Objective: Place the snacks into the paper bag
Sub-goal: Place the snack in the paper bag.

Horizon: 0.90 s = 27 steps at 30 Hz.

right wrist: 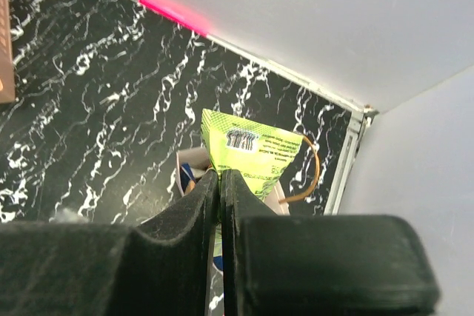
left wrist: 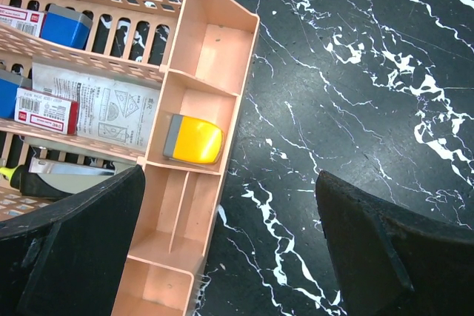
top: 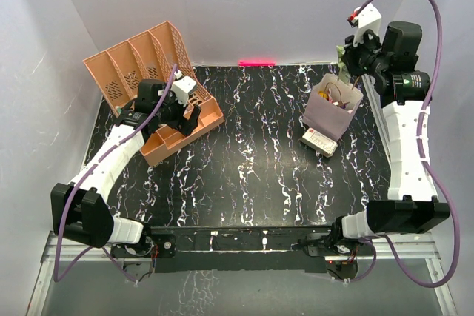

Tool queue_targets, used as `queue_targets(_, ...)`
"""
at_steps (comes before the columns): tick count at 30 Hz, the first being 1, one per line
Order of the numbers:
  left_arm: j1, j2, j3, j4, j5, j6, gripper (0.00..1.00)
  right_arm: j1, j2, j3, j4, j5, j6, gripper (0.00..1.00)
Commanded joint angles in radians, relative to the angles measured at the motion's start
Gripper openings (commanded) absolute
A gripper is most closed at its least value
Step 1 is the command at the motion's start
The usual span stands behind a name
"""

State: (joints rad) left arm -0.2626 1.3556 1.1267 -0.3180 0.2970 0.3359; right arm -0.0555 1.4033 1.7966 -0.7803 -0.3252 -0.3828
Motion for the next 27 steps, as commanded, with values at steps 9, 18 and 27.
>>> queue_targets(9,0.012,-0.042,-0.023,0.009,0.020,0.005,0.98,-0.170,0.126,0.020,-0.067,-0.273,-0.140,0.08)
queue_targets(18,0.013,-0.047,-0.025,0.007,0.020,0.011,0.98,-0.191,0.225,0.045,-0.148,-0.393,-0.218,0.08)
queue_targets(27,0.014,-0.053,-0.025,0.003,0.022,0.012,0.98,-0.199,0.315,0.097,-0.213,-0.390,-0.272,0.08)
